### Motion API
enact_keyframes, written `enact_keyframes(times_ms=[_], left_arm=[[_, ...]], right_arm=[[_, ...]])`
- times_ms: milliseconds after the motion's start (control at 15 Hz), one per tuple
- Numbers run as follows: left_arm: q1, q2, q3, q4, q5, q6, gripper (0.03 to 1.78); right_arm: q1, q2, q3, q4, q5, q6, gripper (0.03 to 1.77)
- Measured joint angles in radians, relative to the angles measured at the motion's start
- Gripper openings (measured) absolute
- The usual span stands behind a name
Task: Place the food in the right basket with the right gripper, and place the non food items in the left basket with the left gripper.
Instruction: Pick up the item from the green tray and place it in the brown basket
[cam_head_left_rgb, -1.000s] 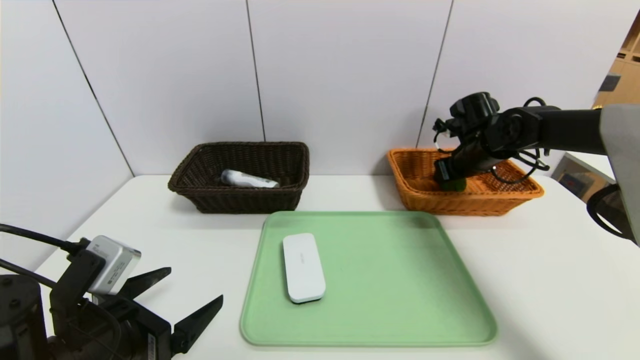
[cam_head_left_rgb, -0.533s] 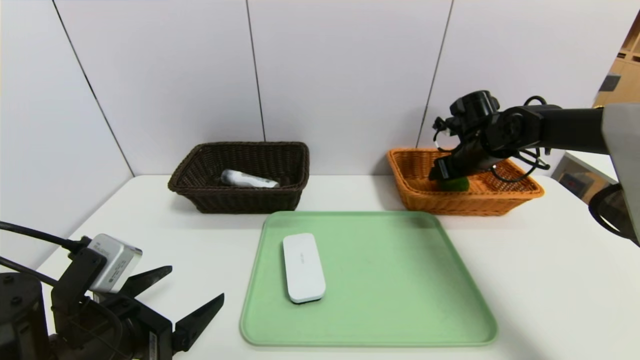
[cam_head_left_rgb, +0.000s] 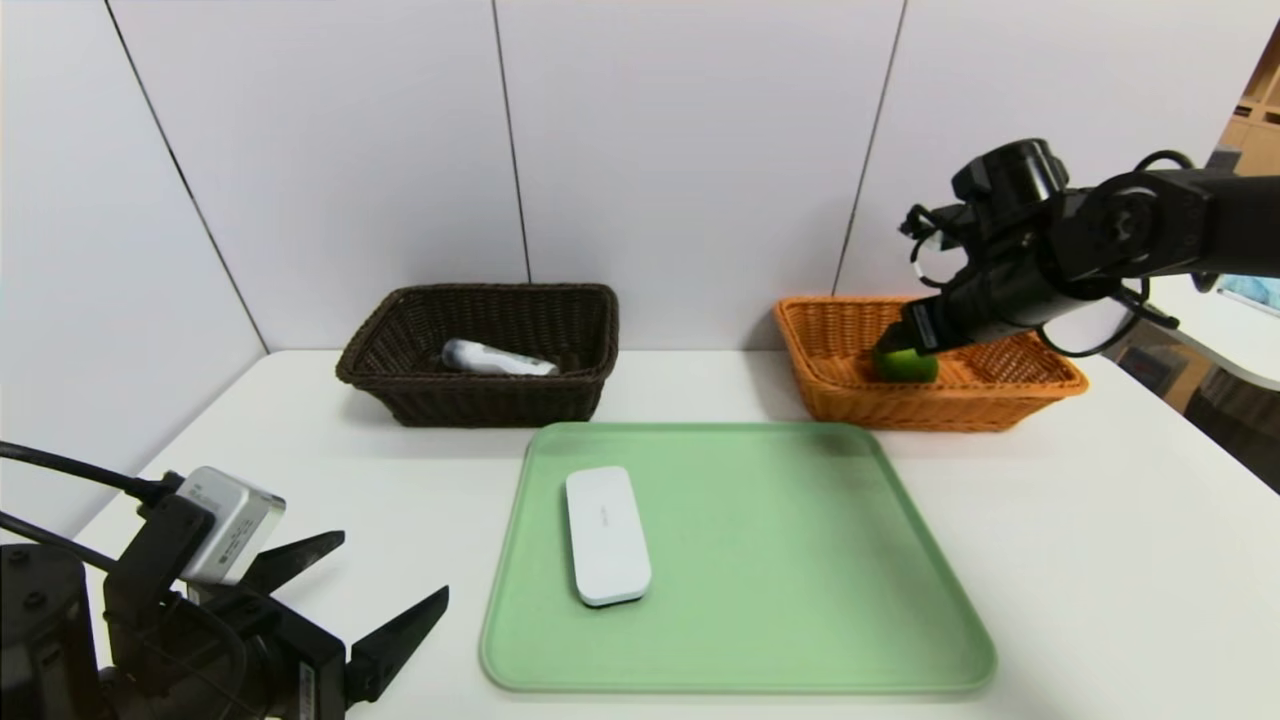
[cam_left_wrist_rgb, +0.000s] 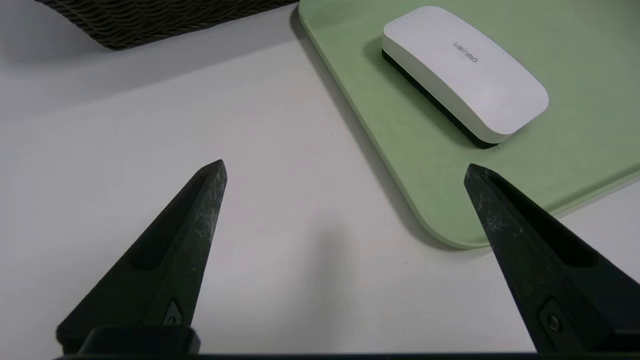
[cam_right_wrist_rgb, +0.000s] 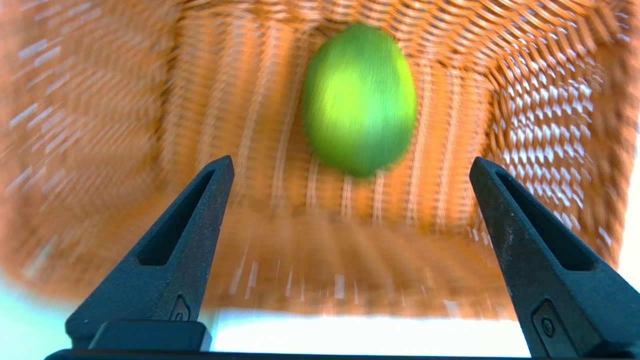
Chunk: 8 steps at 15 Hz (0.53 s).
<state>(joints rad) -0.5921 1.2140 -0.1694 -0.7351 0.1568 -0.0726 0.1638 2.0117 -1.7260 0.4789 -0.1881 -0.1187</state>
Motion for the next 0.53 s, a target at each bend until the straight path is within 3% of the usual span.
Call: enact_keyframes(times_ms=[533], left_arm=[[-0.001,-0.006,0.004,0.000,0.000,0.001,1.69]], right_arm=[[0.051,-0.404,0.316,-0.028,0.013,0.006,1.68]])
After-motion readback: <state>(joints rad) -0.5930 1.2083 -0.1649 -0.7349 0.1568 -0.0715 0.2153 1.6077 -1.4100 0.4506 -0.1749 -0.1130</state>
